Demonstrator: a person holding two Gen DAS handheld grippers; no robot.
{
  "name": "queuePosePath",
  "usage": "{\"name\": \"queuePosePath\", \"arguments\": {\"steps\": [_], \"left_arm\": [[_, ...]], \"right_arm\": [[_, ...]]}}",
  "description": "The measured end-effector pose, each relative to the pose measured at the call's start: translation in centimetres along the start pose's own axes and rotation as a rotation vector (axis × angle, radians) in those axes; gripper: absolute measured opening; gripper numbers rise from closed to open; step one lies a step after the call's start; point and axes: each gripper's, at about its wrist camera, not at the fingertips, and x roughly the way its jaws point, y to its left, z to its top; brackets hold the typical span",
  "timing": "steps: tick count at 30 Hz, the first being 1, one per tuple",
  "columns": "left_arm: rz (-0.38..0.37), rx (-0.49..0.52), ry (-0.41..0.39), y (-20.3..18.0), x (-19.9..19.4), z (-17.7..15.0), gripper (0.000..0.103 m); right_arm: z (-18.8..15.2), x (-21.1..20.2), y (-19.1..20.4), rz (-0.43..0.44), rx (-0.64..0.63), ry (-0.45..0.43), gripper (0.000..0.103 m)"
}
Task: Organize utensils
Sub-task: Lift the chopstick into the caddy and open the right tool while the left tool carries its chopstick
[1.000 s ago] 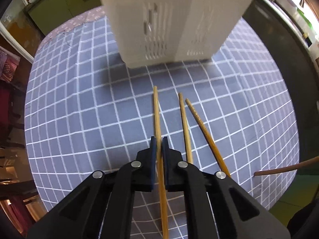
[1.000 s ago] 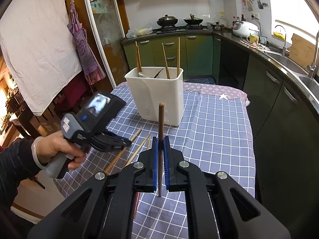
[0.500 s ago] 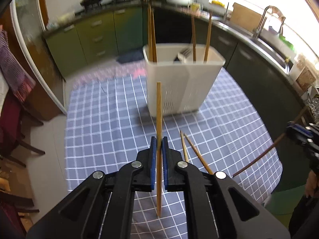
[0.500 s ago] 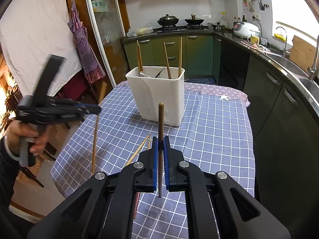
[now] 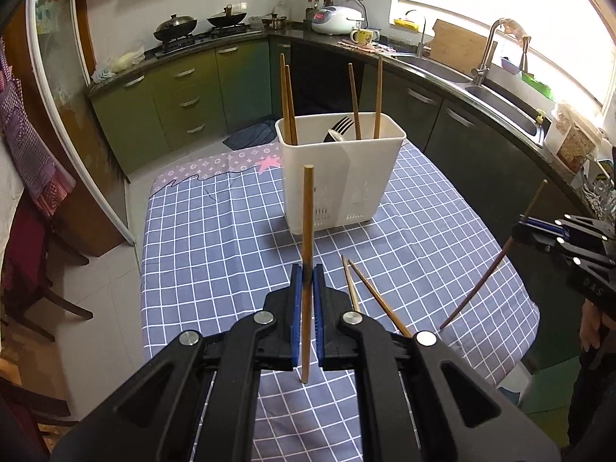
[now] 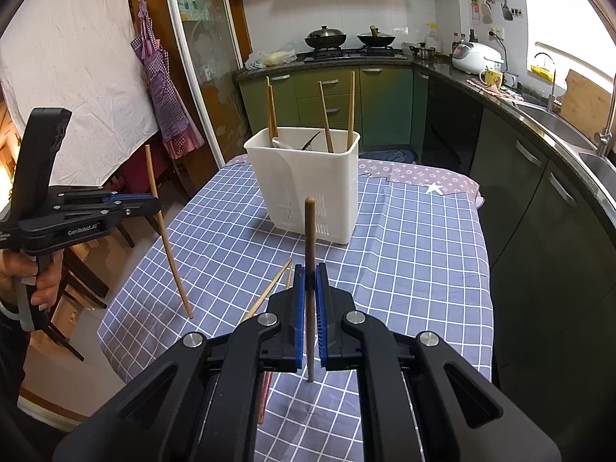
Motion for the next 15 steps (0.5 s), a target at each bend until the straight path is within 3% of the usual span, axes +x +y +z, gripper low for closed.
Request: {"name": "queuePosePath", "arguments": {"steps": [7, 15], "left_arm": [[-0.001, 0.005, 0.000, -0.1, -0.3, -0.2, 0.006], [0.002, 0.011, -0.001, 0.0, -0.5, -0.4, 0.006]], "right_arm": [[2.4, -1.2, -0.5, 0.014, 0.009, -0.045, 0.006], [9.8, -4.9, -2.0, 0.060, 0.060, -0.173, 0.006]]}}
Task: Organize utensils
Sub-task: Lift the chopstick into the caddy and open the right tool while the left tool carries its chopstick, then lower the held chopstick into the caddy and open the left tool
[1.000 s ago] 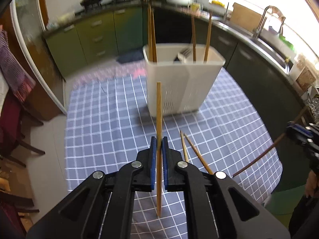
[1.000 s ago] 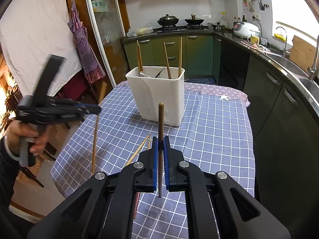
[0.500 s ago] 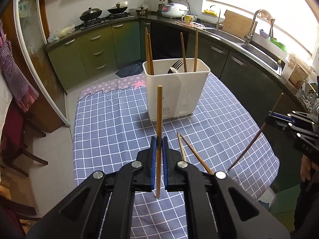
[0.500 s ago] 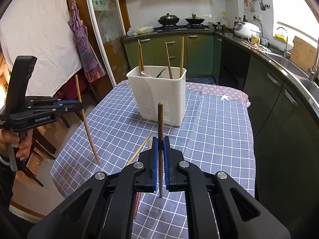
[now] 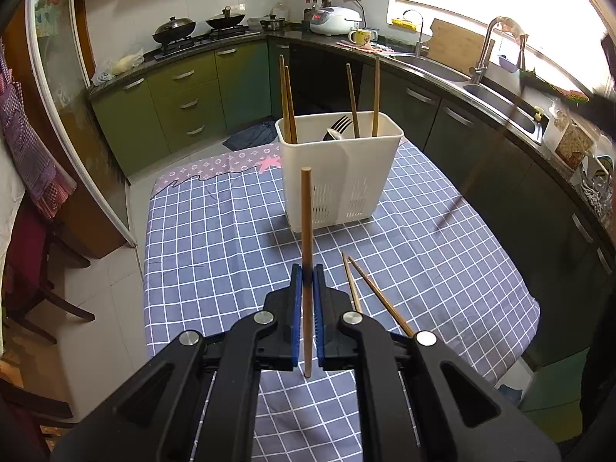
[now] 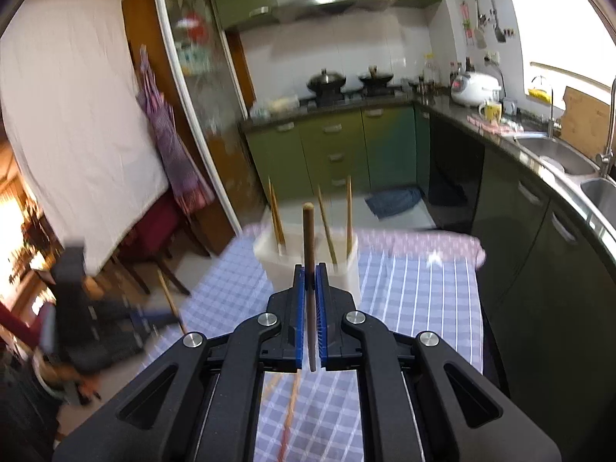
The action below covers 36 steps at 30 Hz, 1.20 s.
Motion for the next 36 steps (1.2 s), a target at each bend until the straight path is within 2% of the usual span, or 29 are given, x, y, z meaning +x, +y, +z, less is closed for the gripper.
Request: {"name": "queuePosePath", "arguments": {"steps": [3, 7, 10, 13, 20, 24, 27, 31, 36], "left_arm": [[-0.001, 0.004, 0.000, -0.1, 0.0, 0.0, 0.006], [-0.004, 0.012, 0.002, -0.2, -0.1, 0.0, 0.006], [-0.005, 0.016, 0.002, -0.2, -0.2, -0.1, 0.006], [-0.003, 0.017, 0.003, -0.1, -0.3, -0.1, 0.006], [0.000, 0.014, 0.003, 0.0, -0.4, -0.3, 0.006], [0.000, 0.015, 0.003, 0.0, -0.4, -0.3, 0.006], [-0.002, 0.013, 0.004, 0.0, -0.4, -0.3, 0.006], [-0.007, 0.010, 0.001, 0.2, -0.6, 0.0, 0.006], [-0.005, 0.011, -0.039, 0.2, -1.6, 1.5, 0.006]], "right_arm": [[3.8, -1.1, 0.0, -0.002, 0.010, -0.079, 0.006], [7.7, -0.6, 0.3, -0.031, 0.008, -0.131, 0.006], [9.7, 1.2, 0.5, -0.067, -0.005, -0.130, 0.006], [10.6, 4.2, 0.6, -0.093, -0.012, -0.093, 0.006], [7.9, 11.9, 0.1, -0.119, -0.014, 0.058, 0.006], [6.4, 13.7, 0.1, -0.125, -0.025, 0.103, 0.008], [6.0, 12.6, 0.4, -0.114, -0.028, 0.079, 0.014], [4.6, 9.3, 0.2, -0.066, -0.009, 0.045, 0.015], [-1.2, 6.2, -0.5, -0.023, 0.012, 0.068, 0.015]]}}
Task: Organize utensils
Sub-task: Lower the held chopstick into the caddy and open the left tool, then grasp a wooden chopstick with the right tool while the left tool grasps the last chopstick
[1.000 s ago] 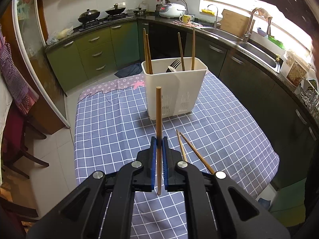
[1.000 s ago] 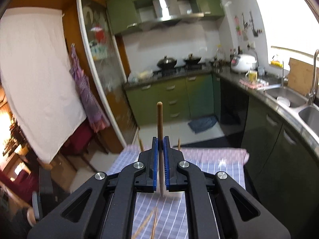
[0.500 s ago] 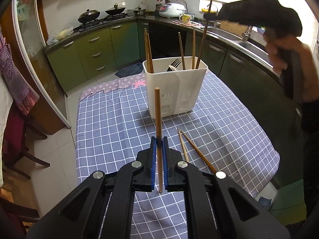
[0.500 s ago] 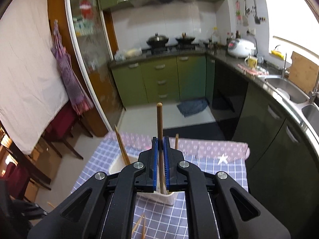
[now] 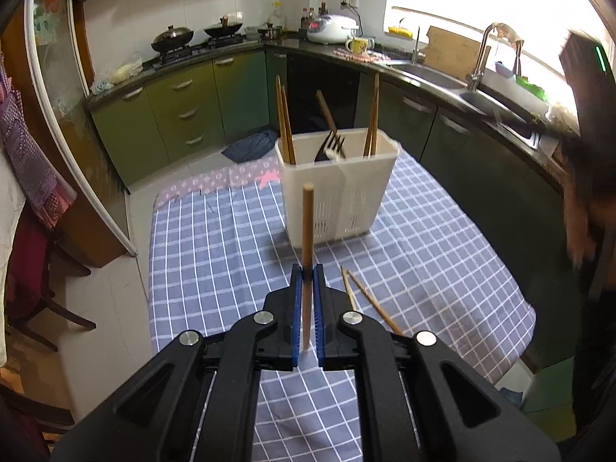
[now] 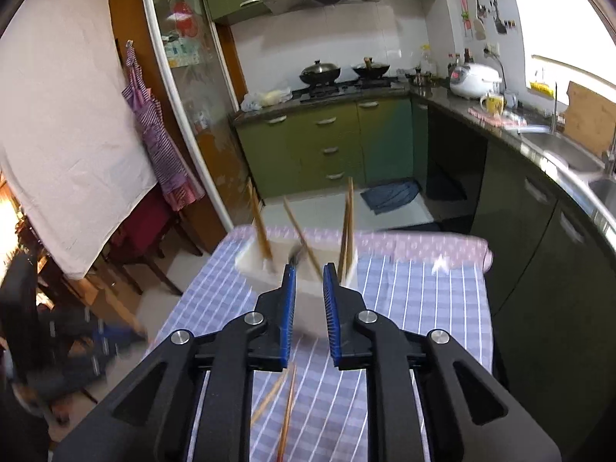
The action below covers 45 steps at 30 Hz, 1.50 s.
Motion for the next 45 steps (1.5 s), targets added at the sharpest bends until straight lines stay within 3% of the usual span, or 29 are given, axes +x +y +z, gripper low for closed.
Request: {"name": "queuePosePath", "arguments": {"steps": [8, 14, 19, 24, 35, 37, 39, 45], "left_arm": [[0.029, 0.014, -0.105, -0.6, -2.9, 5.1, 0.006], [0.037, 0.008, -0.192, -1.2, -5.1, 10.5, 0.006], [0.071, -0.005, -0.270, -1.5, -5.9, 14.4, 0.006], [0.085, -0.020, -0.287, -1.8, -4.0, 16.6, 0.006], [0.103, -0.069, -0.103, -0.8, 4.9, 15.5, 0.007], [0.097, -0.069, -0.069, -0.8, 5.8, 14.8, 0.016], [0.085, -0.080, -0.049, -0.6, 6.2, 14.3, 0.032], [0.065, -0.075, -0.042, 0.0, 4.7, 12.2, 0.042]], "right_arm": [[-11.6, 0.0, -4.0, 0.018, 0.115, 0.119, 0.015], [-16.9, -0.5, -6.8, 0.002, 0.203, 0.151, 0.016], [-18.2, -0.6, -8.4, 0.013, 0.255, 0.160, 0.016], [-18.5, -0.4, -8.7, 0.027, 0.270, 0.167, 0.016], [-18.0, -1.3, -9.1, 0.012, 0.265, 0.165, 0.016], [-17.9, -1.3, -9.1, 0.007, 0.261, 0.169, 0.016], [-17.7, -1.3, -8.9, 0.004, 0.252, 0.177, 0.016], [-16.5, 0.0, -6.7, 0.003, 0.168, 0.229, 0.016]]}}
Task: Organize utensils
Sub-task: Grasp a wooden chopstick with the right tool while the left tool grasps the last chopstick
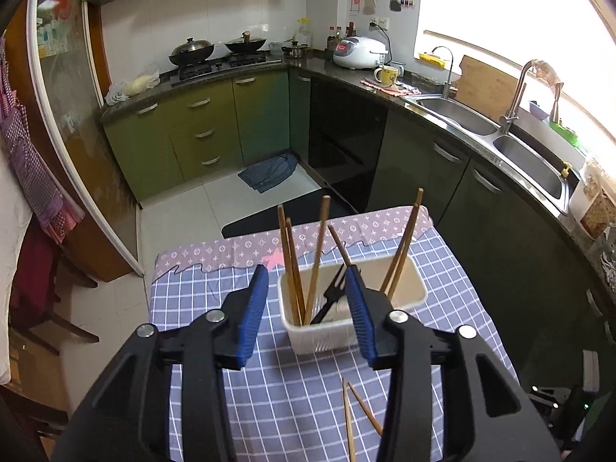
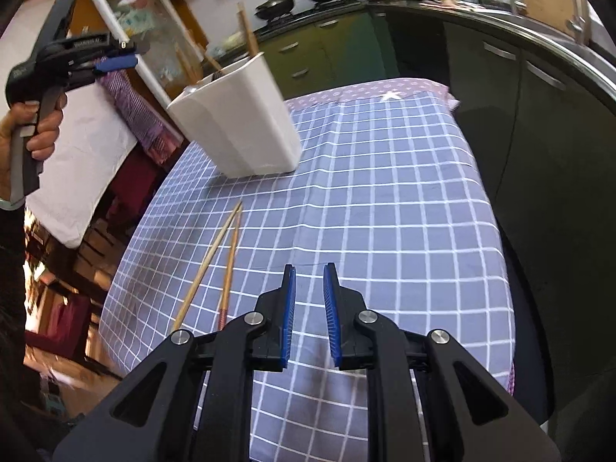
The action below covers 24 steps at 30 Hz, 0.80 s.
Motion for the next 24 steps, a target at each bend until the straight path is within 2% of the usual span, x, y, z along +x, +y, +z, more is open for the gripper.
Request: {"name": "queuePosePath", "arguments": {"steps": [5, 11, 16, 24], "left_arm": [[-0.002, 0.009, 0.010, 1.2, -1.9, -2.6, 0.045], [-0.020, -0.026, 0.075, 3.7, -2.6, -7.4, 0.045], [-0.036, -0.061, 0.141, 5.7, -2.1, -11.3, 0.045], [-0.065, -0.090, 0.190, 6.8, -1.5, -14.3, 0.045]], "right_arm": [[1.6, 3.0, 3.6, 0.013, -0.097, 0.092, 0.016], [3.0, 8.6, 7.5, -0.001, -0.197, 0.230, 0.016], [4.3, 12.2, 9.4, -0.038, -0.244, 0.312, 0.016], [5.0, 16.9, 11.3, -0.095, -0.290, 0.418, 0.016]]}}
